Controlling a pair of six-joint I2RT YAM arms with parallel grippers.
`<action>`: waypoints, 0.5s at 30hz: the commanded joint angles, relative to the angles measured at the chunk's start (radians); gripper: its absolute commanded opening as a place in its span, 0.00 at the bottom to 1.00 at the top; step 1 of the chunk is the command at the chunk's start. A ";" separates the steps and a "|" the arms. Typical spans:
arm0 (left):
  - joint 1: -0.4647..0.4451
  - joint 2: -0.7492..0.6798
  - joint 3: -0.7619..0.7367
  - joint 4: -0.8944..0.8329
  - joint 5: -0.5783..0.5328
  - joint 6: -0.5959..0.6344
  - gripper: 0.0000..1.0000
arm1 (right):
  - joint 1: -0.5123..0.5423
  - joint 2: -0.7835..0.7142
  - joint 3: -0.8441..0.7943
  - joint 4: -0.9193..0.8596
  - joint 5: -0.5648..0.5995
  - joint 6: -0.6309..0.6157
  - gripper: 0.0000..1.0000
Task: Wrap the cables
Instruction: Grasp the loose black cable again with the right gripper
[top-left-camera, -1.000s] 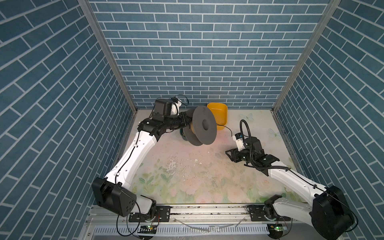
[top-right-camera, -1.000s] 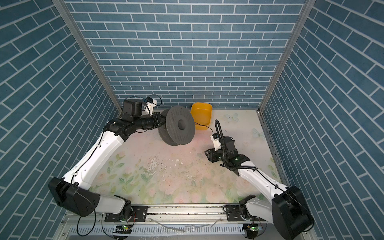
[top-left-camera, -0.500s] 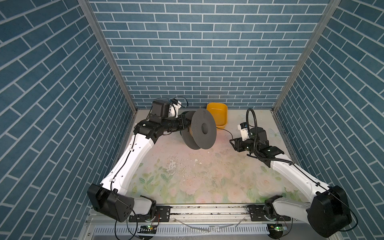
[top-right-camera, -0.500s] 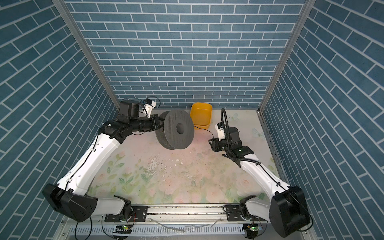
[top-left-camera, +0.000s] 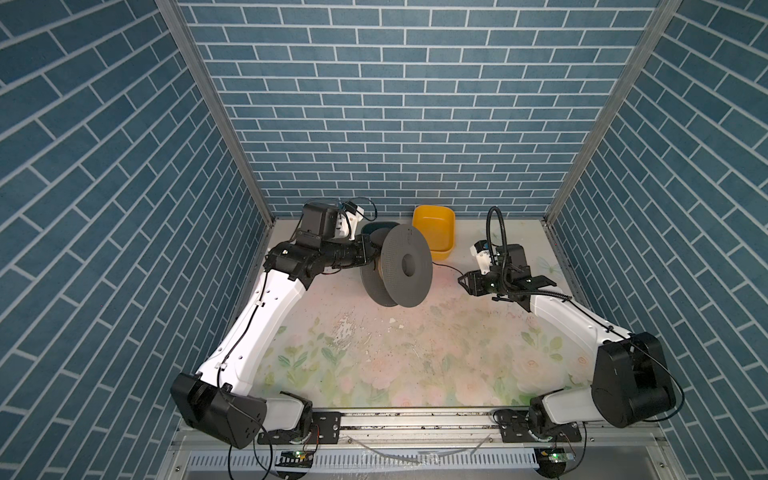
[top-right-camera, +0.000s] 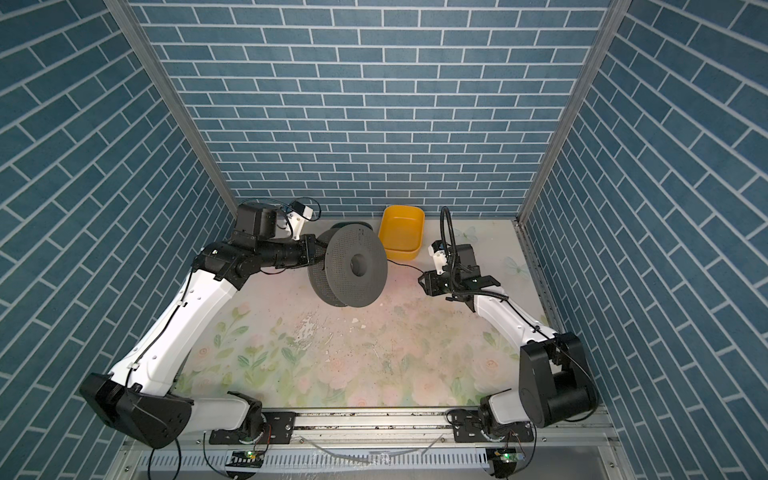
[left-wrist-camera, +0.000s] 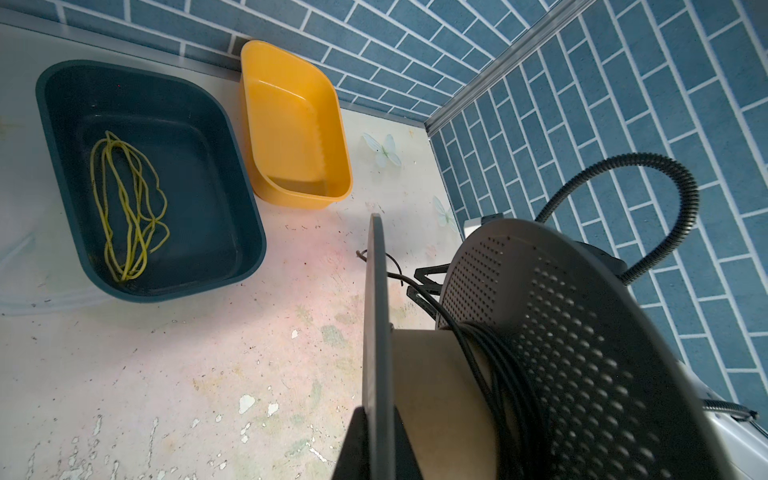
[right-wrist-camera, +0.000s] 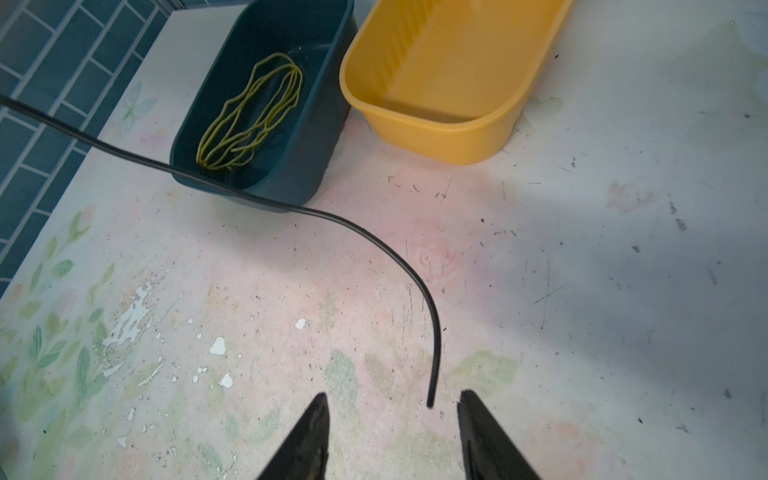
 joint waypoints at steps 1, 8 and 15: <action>0.001 -0.031 0.034 0.036 0.049 0.005 0.00 | -0.005 0.041 0.059 0.030 -0.041 -0.071 0.50; 0.000 -0.032 0.029 0.036 0.057 0.005 0.00 | -0.008 0.114 0.089 0.058 -0.032 -0.076 0.47; -0.001 -0.033 0.027 0.035 0.057 0.007 0.00 | -0.009 0.157 0.114 0.065 0.009 -0.096 0.46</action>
